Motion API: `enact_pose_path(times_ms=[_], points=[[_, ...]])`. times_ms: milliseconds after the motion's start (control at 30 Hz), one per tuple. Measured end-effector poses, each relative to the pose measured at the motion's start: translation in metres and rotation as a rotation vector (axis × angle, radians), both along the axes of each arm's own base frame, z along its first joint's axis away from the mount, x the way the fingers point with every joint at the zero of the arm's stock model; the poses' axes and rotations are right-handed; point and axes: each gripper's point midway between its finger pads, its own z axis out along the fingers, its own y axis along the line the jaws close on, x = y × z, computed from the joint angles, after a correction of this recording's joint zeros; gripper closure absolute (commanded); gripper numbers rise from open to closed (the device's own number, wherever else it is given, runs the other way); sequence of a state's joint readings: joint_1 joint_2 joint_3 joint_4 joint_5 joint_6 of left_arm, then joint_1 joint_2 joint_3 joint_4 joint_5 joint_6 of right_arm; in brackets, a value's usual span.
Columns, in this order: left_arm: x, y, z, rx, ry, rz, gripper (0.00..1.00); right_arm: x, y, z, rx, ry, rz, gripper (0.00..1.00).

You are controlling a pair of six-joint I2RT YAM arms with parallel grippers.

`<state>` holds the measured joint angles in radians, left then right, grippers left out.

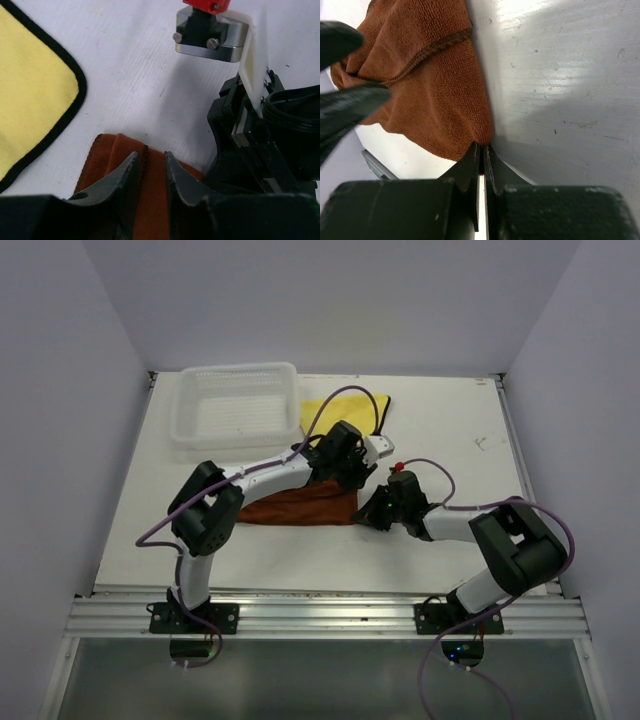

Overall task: Roll the towels
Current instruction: Fold the towel

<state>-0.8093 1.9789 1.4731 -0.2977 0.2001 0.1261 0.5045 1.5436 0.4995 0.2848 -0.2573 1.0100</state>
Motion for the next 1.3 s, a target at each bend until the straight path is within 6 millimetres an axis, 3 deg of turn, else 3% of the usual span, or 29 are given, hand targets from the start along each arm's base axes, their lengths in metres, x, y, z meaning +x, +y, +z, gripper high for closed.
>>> enact_pose_path(times_ms=[267,600,967,1300], points=[[-0.016,-0.005,-0.015,-0.046,0.044,-0.064,0.68,0.0,-0.001,0.0,0.006,0.004,-0.001,1.0],[-0.011,-0.01,-0.017,-0.057,0.008,-0.09,0.73,-0.002,-0.001,0.0,0.023,0.002,0.0,1.0],[-0.009,-0.003,-0.049,0.011,0.022,-0.09,0.79,-0.002,-0.001,-0.001,0.029,-0.001,-0.002,1.0],[0.003,0.005,-0.055,0.062,-0.033,-0.047,0.98,-0.002,-0.002,-0.001,0.032,-0.005,-0.003,1.0]])
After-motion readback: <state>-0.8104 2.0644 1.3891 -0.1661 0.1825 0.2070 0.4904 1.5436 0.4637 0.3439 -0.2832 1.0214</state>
